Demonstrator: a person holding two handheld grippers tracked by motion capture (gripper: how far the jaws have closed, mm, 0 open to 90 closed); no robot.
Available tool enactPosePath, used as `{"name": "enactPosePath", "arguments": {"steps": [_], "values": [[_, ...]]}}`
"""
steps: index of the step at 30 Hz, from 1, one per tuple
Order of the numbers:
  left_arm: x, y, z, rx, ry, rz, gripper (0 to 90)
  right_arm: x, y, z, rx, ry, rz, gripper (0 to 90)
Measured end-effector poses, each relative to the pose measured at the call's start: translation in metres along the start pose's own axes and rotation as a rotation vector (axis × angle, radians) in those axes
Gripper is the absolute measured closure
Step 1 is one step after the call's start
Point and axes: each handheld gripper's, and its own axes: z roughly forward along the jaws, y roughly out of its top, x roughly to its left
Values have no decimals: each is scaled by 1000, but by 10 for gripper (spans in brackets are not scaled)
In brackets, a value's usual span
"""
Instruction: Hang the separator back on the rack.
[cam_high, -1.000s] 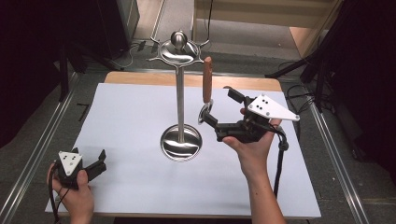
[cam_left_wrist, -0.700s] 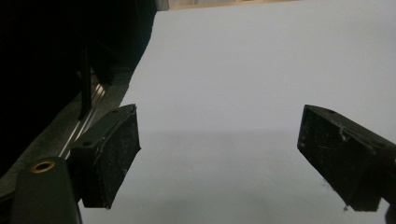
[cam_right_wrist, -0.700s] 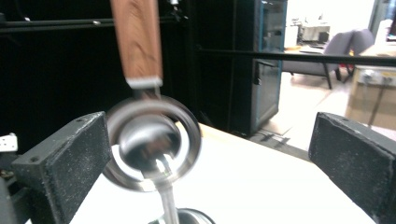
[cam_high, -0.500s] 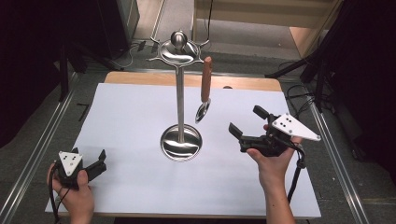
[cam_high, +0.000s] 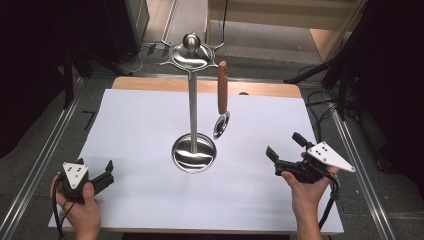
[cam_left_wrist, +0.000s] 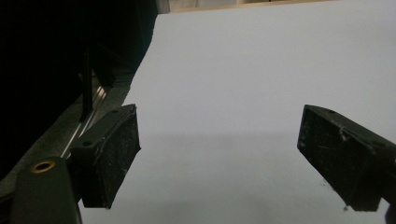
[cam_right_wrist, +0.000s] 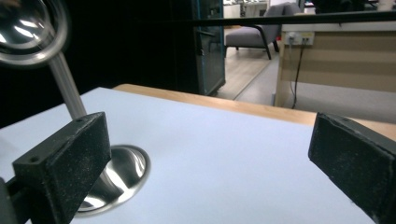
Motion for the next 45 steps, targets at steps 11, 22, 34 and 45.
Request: {"name": "enactPosePath", "arguments": {"steps": [11, 22, 34, 45], "values": [[0, 0, 0, 4, -1, 10, 139, -25, -38, -19, 24, -62, 43, 0], [0, 0, -1, -6, -1, 3, 139, -47, -67, -41, 70, -127, 68, 0], [1, -1, -2, -22, -7, -5, 139, -68, -85, -68, 106, -193, 95, 0], [0, -2, -4, -37, -9, 1, 139, -80, -92, -94, 153, -232, 110, 0]]}}
